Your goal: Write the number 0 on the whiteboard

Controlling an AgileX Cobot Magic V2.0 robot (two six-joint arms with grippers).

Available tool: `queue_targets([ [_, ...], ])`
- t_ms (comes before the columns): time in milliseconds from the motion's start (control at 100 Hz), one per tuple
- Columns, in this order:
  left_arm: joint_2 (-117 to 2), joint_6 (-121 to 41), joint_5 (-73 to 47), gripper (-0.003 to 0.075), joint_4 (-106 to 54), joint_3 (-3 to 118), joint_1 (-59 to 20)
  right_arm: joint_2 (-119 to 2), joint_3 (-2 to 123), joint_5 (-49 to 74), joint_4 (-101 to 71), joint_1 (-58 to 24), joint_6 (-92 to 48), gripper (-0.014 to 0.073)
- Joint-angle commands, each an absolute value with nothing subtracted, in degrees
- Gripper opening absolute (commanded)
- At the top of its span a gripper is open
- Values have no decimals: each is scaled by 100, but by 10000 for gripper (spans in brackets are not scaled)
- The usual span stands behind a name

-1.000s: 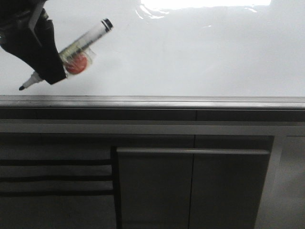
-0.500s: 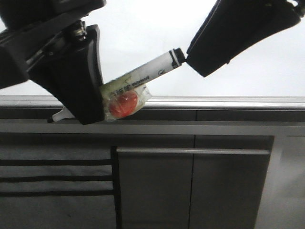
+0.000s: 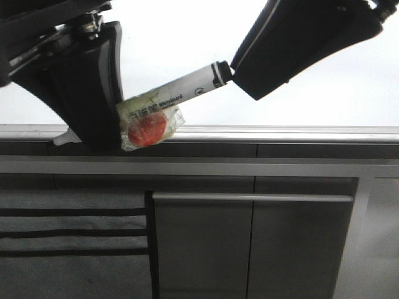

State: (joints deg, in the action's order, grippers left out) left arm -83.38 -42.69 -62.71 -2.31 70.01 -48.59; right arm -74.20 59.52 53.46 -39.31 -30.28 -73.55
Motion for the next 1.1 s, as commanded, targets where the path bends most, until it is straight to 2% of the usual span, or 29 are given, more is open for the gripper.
queue_targets([
  [0, -8124, -4185, -5450, -14, -854, 7327, -4948, -7358, 6136, 5305, -4489, -3102, -7399, 212],
  [190, -8124, -4185, -5450, -14, -841, 7327, -4948, -7358, 6136, 5363, -4449, -3090, -7399, 299],
  [570, -8124, -4185, -5326, -14, -852, 7327, -4948, -7358, 6136, 4880, -4706, -3109, -7399, 297],
  [660, -8124, -4185, -5326, -14, -852, 7327, -4948, -7358, 6136, 4930, -4623, -3109, -7399, 258],
  [930, -8124, -4185, -5326, -14, -842, 7327, -4948, -7358, 6136, 4944, -4569, -3109, -7399, 48],
  [1090, -8124, -4174, -5326, -7, -815, 7327, -4948, -7358, 6136, 4997, -4569, -3109, -7399, 14],
])
